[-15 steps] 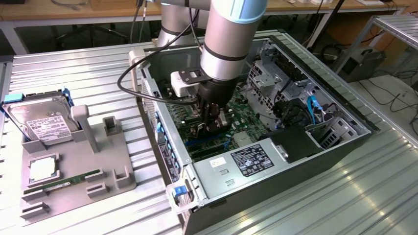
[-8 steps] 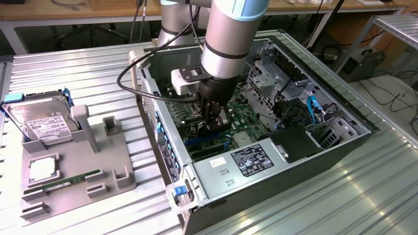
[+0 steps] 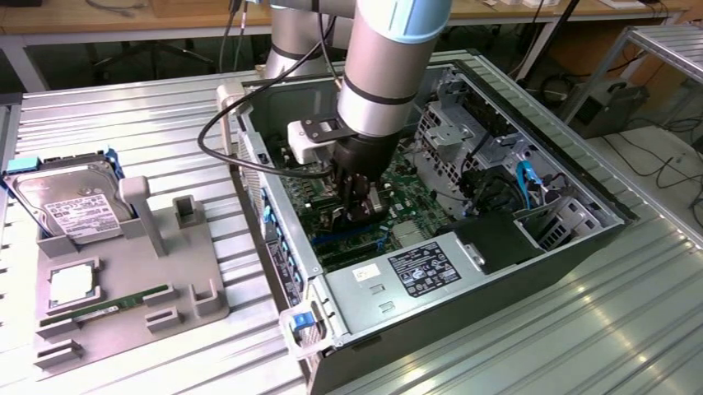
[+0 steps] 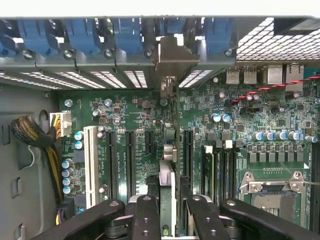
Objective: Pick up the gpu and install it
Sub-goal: 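Insert the gpu into the slot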
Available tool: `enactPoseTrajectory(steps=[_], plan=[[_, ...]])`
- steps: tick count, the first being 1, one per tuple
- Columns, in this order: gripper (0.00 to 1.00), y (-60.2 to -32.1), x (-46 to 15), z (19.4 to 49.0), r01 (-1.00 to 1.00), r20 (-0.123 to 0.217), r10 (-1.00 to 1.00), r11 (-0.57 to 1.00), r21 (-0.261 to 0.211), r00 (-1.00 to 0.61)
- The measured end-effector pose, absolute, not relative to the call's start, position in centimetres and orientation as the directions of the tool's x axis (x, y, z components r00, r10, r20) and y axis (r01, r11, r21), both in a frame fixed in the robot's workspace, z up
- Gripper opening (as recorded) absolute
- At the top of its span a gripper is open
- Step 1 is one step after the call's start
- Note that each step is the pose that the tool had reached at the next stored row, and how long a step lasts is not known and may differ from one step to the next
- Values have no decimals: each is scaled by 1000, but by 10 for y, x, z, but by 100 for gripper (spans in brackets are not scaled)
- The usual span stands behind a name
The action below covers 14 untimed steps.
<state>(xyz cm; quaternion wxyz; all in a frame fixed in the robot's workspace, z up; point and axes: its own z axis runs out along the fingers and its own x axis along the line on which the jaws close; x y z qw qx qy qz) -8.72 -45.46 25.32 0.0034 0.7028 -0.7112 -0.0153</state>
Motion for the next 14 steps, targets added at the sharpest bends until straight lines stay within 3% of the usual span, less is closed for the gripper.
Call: enactPoseTrajectory(steps=[14], plan=[[27, -454, -87, 251, -1000, -18, -1000, 12, 26, -12]])
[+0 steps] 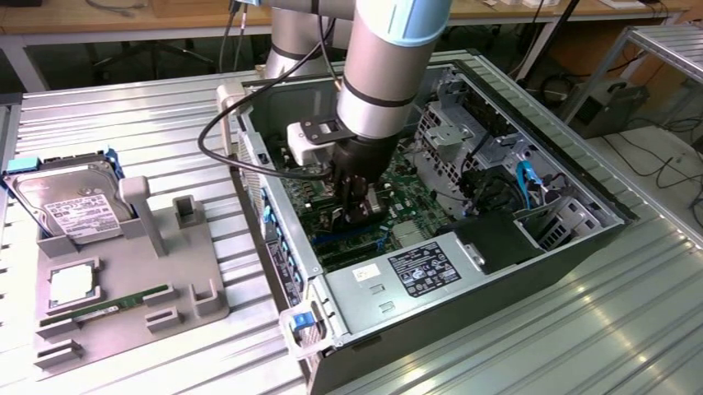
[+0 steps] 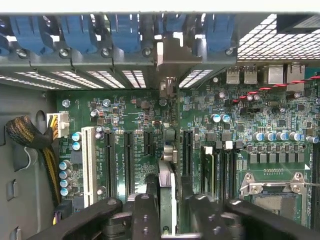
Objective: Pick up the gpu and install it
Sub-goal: 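Insert the gpu into the slot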
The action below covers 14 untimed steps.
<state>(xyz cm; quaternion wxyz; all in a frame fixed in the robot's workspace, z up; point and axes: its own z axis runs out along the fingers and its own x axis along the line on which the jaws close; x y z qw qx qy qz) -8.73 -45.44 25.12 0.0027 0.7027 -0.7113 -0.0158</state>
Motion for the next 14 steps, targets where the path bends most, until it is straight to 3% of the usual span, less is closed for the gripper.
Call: enactPoseTrajectory(steps=[1, 11, 14], plan=[[34, -454, -87, 251, -1000, -18, -1000, 12, 26, -12], [34, -454, -87, 284, -1000, -19, -1000, 11, 26, -11], [13, -448, -87, 284, -1000, -7, -1000, 11, 26, -11]])
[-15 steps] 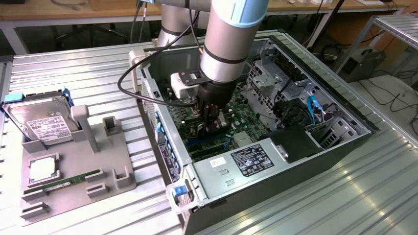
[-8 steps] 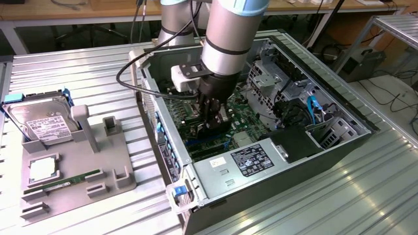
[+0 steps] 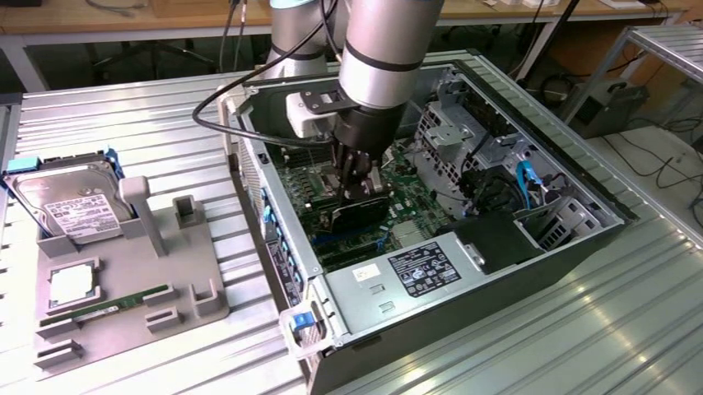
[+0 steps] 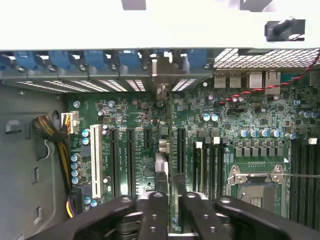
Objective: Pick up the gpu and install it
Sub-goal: 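Insert the gpu into the slot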
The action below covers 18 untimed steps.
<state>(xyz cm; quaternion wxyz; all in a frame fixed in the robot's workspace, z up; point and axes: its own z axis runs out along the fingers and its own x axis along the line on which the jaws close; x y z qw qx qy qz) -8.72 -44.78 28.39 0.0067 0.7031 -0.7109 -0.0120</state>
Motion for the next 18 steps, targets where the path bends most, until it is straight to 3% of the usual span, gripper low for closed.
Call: enactPoseTrajectory(steps=[18], plan=[[11, -441, -91, 275, -1000, 26, -1000, 11, 26, -11]])
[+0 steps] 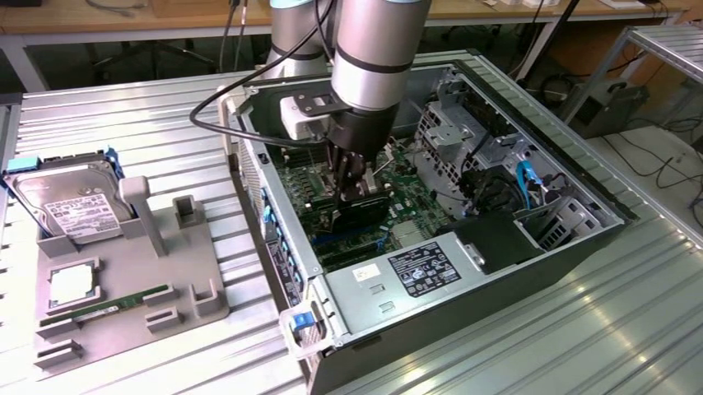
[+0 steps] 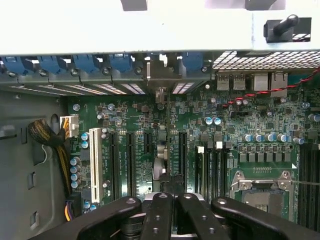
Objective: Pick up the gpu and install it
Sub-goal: 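Insert the gpu into the slot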
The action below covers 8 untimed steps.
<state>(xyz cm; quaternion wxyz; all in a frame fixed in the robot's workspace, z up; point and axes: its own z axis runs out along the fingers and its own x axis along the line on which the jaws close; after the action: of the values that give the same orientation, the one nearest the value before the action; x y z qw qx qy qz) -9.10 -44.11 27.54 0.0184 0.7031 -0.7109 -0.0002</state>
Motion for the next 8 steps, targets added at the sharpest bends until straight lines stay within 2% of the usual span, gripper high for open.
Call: enactPoseTrajectory(steps=[8], plan=[[11, -442, -91, 274, -1000, 26, -1000, 7, 26, -7]])
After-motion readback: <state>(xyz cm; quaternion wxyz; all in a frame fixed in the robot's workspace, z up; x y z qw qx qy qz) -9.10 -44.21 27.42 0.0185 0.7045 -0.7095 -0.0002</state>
